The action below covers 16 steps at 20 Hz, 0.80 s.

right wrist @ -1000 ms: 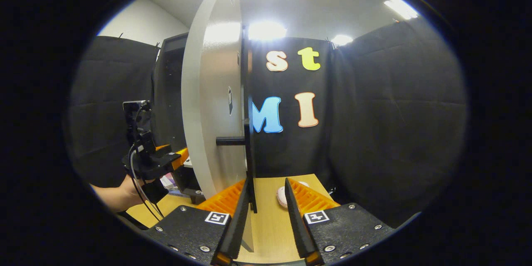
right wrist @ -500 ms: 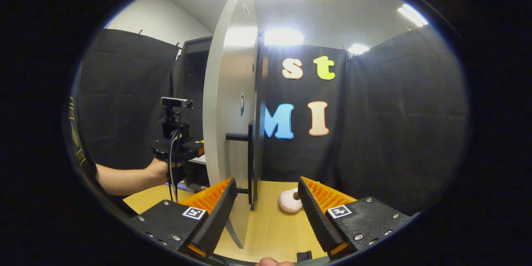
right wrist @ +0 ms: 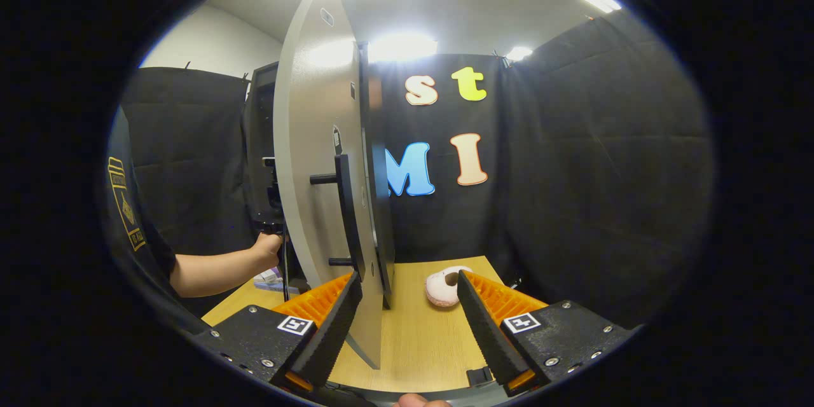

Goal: Open the cabinet door with the right hand, grasp the bottle in the cabinet with the left hand and place it on the coaster, then close the cabinet door with the right hand.

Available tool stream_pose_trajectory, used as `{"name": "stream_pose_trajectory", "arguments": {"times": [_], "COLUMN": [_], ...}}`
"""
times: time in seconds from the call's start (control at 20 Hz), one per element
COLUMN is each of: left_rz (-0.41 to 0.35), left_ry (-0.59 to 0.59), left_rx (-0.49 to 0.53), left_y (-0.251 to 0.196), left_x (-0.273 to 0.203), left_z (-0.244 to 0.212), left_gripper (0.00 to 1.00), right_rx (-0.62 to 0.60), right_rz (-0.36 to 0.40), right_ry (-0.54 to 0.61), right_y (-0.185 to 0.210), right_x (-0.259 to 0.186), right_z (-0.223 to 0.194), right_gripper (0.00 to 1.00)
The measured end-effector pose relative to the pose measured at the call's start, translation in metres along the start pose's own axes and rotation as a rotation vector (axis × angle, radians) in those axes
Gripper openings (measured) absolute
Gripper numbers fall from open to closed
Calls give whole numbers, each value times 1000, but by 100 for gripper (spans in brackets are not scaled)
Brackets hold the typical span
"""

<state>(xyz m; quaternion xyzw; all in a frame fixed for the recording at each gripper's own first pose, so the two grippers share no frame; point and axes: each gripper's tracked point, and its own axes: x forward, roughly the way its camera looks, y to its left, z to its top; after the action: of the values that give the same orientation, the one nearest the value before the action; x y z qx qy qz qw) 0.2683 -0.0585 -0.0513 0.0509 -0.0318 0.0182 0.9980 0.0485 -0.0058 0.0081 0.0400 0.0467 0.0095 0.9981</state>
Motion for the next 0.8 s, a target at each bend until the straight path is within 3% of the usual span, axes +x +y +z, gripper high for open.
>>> {"name": "stream_pose_trajectory", "arguments": {"times": [0.15, 0.2, 0.25, 0.3, 0.35, 0.45, 0.5, 0.65, 0.8], "left_rz": [24, 6, 1, 4, 8, 6, 7, -14, -11], "left_ry": [10, 10, 8, 12, 12, 0, -15, -62, -71], "left_rx": [31, 35, 42, 49, 48, 27, 26, 40, 49], "left_y": [1, -4, -5, -5, -4, -2, 2, 4, 10], "left_x": [15, 15, 9, 15, 13, 1, -7, -35, -69], "left_z": [-4, -3, 1, 1, 2, 12, 19, 42, 52], "left_gripper": [90, 84, 90, 72, 66, 72, 67, 67, 66], "right_rx": [-38, -55, -72, -88, -101, -109, -104, -75, -52], "right_rz": [-4, 0, 7, 15, 20, 21, 18, -9, -86], "right_ry": [21, 30, 37, 40, 38, 34, 30, 27, 27], "right_y": [7, 11, 15, 18, 20, 22, 22, 13, -5], "right_x": [7, 9, 11, 12, 14, 15, 14, 12, 8], "right_z": [-5, -7, -9, -10, -11, -12, -12, -16, -22], "right_gripper": [93, 93, 93, 93, 93, 93, 93, 93, 93]}}
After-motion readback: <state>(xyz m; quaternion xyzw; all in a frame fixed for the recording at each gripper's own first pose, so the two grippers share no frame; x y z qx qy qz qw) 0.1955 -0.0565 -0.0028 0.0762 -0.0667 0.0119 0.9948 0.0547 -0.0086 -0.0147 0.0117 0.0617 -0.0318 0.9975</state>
